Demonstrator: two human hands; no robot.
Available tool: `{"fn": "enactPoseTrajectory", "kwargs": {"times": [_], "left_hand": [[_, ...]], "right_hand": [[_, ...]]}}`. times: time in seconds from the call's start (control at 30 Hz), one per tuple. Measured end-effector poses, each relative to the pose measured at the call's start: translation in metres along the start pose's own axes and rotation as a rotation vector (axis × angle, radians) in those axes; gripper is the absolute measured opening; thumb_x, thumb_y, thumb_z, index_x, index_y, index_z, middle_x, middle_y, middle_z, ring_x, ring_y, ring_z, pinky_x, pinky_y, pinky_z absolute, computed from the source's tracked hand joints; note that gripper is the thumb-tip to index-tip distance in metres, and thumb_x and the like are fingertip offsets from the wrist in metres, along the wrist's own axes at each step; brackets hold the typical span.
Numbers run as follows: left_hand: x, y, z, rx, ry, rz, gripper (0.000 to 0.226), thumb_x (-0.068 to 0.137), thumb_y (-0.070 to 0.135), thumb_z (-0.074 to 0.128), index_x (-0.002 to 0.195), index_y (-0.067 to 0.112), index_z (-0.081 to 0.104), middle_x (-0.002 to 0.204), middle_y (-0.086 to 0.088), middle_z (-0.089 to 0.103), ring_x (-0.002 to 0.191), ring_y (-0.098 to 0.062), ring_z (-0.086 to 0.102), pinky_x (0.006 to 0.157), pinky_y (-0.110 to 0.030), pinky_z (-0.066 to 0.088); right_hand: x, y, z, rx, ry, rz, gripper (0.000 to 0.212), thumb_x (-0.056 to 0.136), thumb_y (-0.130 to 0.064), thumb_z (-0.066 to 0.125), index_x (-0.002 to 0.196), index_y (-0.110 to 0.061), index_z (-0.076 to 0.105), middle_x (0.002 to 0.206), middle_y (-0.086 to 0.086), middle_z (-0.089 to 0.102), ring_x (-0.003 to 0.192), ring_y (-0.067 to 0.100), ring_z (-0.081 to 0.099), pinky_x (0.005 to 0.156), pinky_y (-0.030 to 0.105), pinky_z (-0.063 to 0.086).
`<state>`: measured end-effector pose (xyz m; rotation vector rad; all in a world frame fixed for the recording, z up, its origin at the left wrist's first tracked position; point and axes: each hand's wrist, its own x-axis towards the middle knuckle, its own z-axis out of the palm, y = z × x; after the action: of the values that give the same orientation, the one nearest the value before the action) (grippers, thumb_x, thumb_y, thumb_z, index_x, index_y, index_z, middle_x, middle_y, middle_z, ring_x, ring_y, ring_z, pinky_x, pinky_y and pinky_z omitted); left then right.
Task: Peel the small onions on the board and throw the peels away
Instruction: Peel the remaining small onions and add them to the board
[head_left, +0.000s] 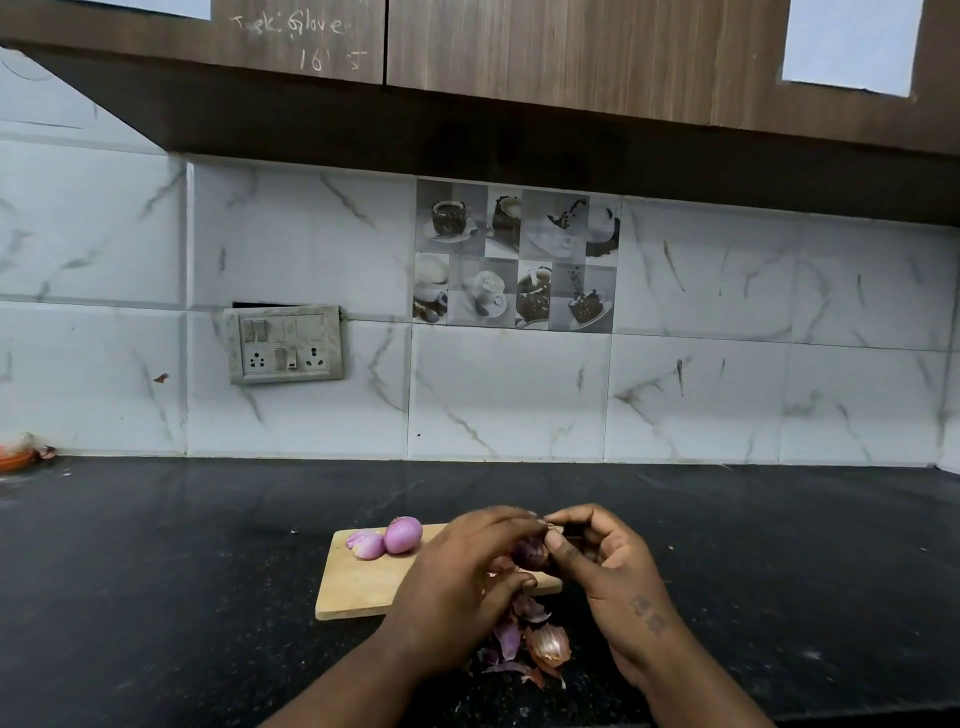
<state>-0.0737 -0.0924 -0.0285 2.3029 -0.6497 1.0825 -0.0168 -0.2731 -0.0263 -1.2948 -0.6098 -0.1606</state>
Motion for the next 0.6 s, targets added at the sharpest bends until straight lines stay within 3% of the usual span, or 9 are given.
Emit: {"fn": "enactPoseTrajectory", "kwargs": {"times": [0.1,0.2,0.33,0.6], "left_hand": [[0.0005,0.0022,-0.0004,-0.026,0.032,0.015,0.034,0.087,0.025,0.075,0.117,0.035,0.062,0.116,0.023,0.062,0.114,-0.003,0.060,0.094,-0.031,0.050],[0.0015,0.0037,-0.0020,-0.024,0.051,0.019,0.026,0.086,0.026,0.077,0.106,0.031,0.061,0.106,0.021,0.059,0.103,-0.005,0.059,0.086,-0.032,0.050],[0.0025,0.0066,-0.0014,0.003,0.034,0.035,0.020,0.088,0.028,0.074,0.100,0.029,0.058,0.100,0.020,0.055,0.097,-0.007,0.056,0.082,-0.029,0.048],[0.0021,0.0051,0.0026,0.004,-0.088,0.073,0.016,0.096,0.030,0.063,0.100,0.024,0.049,0.100,0.014,0.048,0.096,-0.012,0.048,0.082,-0.032,0.043]], "right_hand": [[-0.0003,-0.0002,0.0004,-0.005,-0.037,0.024,0.012,0.087,0.003,0.072,0.098,-0.002,0.072,0.098,0.022,0.076,0.092,0.031,0.072,0.087,0.047,0.056],[-0.0001,-0.0002,0.0004,-0.004,-0.058,0.033,0.010,0.088,0.000,0.072,0.096,-0.006,0.073,0.098,0.023,0.075,0.091,0.031,0.071,0.085,0.046,0.055],[-0.0006,-0.0004,-0.0007,0.014,-0.081,0.064,0.009,0.087,-0.007,0.074,0.093,-0.013,0.075,0.098,0.020,0.076,0.089,0.029,0.071,0.085,0.046,0.055],[-0.0002,0.0017,-0.0020,0.006,-0.112,0.080,0.012,0.090,0.000,0.070,0.090,-0.011,0.076,0.090,0.024,0.072,0.080,0.029,0.066,0.075,0.041,0.054]]}}
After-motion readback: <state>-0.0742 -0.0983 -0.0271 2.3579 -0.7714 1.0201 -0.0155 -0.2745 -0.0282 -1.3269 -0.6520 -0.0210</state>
